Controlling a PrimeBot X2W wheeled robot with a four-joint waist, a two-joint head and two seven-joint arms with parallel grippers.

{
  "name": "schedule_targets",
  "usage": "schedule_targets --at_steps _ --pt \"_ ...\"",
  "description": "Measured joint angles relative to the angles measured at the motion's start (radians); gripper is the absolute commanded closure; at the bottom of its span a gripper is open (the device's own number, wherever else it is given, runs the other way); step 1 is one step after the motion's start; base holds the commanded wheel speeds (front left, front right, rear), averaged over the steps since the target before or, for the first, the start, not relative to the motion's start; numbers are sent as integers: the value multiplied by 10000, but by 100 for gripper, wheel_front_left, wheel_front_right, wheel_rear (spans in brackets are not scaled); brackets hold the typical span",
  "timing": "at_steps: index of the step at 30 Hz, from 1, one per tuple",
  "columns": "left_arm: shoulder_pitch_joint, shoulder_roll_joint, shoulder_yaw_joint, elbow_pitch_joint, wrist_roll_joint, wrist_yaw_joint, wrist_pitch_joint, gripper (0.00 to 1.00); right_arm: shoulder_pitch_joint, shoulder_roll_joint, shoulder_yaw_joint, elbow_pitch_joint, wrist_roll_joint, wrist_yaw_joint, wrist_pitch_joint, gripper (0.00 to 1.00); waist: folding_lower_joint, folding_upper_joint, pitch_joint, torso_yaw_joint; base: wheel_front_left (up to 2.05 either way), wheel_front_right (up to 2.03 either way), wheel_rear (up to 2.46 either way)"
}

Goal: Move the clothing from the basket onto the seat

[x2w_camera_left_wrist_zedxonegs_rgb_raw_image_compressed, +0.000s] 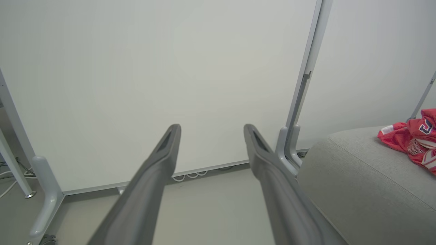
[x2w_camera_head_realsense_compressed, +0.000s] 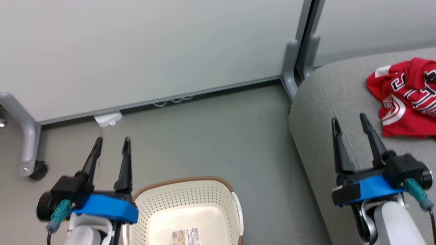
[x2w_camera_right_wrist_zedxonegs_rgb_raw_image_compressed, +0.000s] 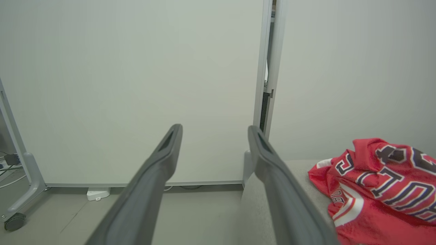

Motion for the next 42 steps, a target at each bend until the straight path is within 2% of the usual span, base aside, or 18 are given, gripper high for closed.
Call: schedule_targets --at_steps 5,13,24,34,35,42 --pt "1153 -441 1091 -439 570 -322 -2 0 848 117 -140 -15 140 0 0 0 0 0 -621 342 0 0 0" --pt "2076 -1243 2165 -838 1492 -991 -2 0 1680 295 -489 -27 265 0 0 0 2 0 -1011 651 0 0 0" --pt "2386 -1741 2742 -681 2034 -1576 -2 0 2097 491 -562 255 322 -2 0 0 3 0 -1282 766 0 0 0" --pt "2404 -1793 2828 -453 2257 -1703 -2 0 2093 529 -485 401 324 -2 0 0 4 0 -1361 779 0 0 0" --pt "2404 -1795 2826 -430 2268 -1697 0 100 2086 529 -479 410 324 0 0 100 4 0 -1362 776 0 0 0" --pt "2628 -1875 2853 113 1973 -1674 207 100 2294 560 -533 926 593 0 151 100 4 0 -1356 777 0 0 0"
